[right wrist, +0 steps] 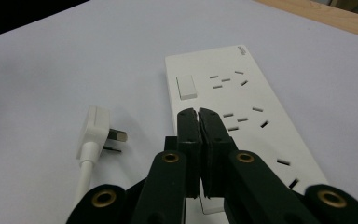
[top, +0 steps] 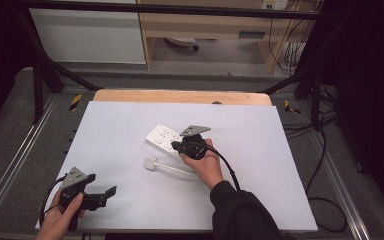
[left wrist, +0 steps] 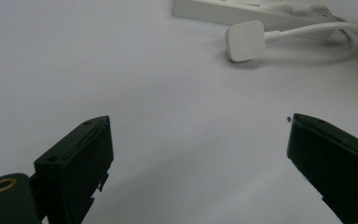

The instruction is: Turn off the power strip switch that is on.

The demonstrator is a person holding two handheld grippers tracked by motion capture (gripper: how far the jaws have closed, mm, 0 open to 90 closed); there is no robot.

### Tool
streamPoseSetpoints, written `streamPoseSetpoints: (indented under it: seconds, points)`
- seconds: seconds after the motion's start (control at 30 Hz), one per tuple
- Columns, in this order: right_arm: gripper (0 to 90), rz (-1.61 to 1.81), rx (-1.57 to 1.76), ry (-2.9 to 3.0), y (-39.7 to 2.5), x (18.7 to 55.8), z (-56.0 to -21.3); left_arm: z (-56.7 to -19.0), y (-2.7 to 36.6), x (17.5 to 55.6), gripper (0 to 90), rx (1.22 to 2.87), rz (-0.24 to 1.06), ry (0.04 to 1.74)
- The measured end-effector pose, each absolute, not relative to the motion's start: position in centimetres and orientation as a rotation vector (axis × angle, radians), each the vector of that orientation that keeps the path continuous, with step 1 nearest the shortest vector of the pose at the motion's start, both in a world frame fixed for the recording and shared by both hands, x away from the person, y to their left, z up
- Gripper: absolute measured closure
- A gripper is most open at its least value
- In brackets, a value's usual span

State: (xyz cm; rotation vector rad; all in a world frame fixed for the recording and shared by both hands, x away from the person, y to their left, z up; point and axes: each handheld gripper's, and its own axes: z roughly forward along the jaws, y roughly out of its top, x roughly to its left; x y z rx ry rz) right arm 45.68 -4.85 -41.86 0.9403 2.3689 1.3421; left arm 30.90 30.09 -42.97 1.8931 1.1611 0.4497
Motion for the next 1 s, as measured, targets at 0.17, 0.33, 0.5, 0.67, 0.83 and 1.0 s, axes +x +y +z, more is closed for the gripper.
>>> streamPoseSetpoints:
  seconds: [0.17,0.33,0.5,0.67,0.83,1.0]
  points:
    - [83.8,1.356,0.934,2.384,-5.4,45.6,-41.0,-43.0,30.1,30.9,7.2,1.888,0.451,1.169]
    - [79.1,1.369,0.951,2.364,-6.0,45.5,-40.0,-43.1,30.1,31.0,7.2,1.882,0.451,1.178]
    - [67.4,1.37,0.957,2.367,-6.6,45.5,-39.5,-43.1,30.2,31.0,7.2,1.878,0.448,1.184]
    - [47.9,1.352,0.981,2.347,-6.8,45.4,-38.7,-43.2,30.3,31.1,7.2,1.878,0.447,1.194]
    - [31.5,1.356,1.013,2.321,-7.4,45.6,-37.4,-43.2,30.3,31.1,7.2,1.876,0.446,1.195]
    - [15.9,1.342,1.065,2.291,-7.9,45.8,-36.5,-43.2,30.3,31.1,7.2,1.877,0.445,1.197]
